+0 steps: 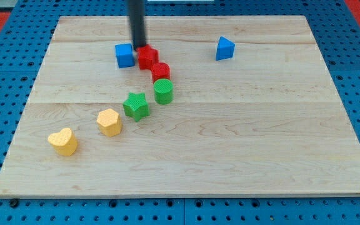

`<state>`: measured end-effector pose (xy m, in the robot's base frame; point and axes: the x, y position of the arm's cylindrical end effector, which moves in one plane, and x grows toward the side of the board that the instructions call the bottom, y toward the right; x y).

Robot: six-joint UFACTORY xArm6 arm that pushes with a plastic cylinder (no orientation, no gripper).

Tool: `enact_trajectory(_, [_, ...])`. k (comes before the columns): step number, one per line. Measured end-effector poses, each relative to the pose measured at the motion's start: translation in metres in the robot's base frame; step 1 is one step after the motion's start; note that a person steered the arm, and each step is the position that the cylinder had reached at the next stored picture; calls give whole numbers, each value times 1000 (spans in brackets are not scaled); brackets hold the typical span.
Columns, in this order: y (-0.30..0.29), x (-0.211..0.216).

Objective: Place the blue cube at the left of the red circle

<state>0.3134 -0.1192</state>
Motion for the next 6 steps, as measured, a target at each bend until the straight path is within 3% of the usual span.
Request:
enact_trajectory(1, [-18,39])
enact_trajectory(2, [-12,5])
enact_trajectory(3, [-67,-25])
enact_trajectory(5, [-32,137])
enact_trajectory(6, [-81,92])
